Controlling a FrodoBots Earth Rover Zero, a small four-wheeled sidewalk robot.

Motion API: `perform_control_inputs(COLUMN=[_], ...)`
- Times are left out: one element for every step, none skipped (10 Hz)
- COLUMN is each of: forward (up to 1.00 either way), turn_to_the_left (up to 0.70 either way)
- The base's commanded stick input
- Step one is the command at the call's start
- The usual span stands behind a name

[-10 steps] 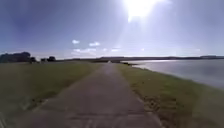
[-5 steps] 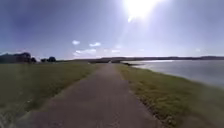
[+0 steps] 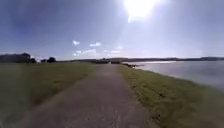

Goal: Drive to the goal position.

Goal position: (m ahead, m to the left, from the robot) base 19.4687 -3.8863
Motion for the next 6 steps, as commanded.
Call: perform_control_inputs(forward=[0.85,0.85,0.85,0.85,0.85,0.85], turn_to_the_left=[0.00,0.00,0.00,0.00,0.00,0.00])
